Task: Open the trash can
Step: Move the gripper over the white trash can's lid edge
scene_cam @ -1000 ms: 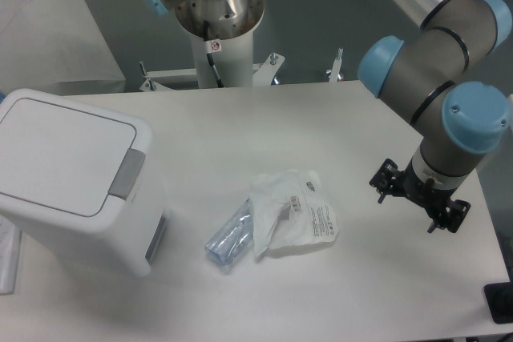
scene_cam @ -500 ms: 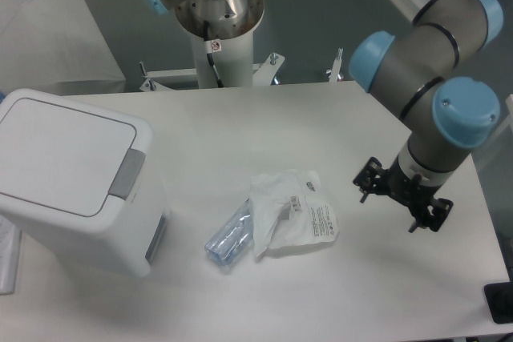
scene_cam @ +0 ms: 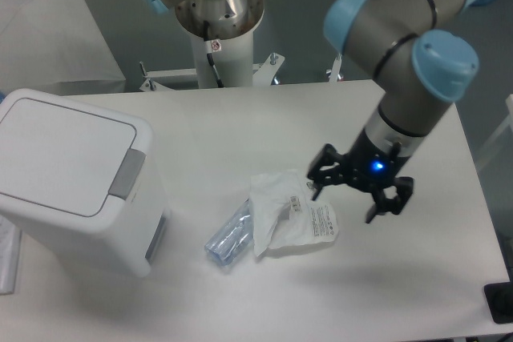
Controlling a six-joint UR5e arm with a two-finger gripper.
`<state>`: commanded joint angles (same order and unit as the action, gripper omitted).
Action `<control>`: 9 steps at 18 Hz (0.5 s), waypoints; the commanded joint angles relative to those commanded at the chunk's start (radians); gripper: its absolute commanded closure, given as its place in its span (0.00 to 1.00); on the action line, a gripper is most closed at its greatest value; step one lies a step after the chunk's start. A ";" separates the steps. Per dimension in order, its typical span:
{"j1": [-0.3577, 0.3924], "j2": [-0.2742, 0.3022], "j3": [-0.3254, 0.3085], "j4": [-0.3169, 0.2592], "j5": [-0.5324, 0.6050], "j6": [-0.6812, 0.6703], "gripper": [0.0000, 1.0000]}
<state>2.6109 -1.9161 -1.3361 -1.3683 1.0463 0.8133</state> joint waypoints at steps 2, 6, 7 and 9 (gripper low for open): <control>-0.035 0.018 0.008 0.000 -0.031 -0.049 0.00; -0.093 0.055 0.008 0.015 -0.065 -0.089 0.00; -0.113 0.061 0.006 0.021 -0.065 -0.104 0.00; -0.155 0.071 0.002 0.041 -0.065 -0.132 0.00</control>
<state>2.4561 -1.8454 -1.3345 -1.3270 0.9817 0.6812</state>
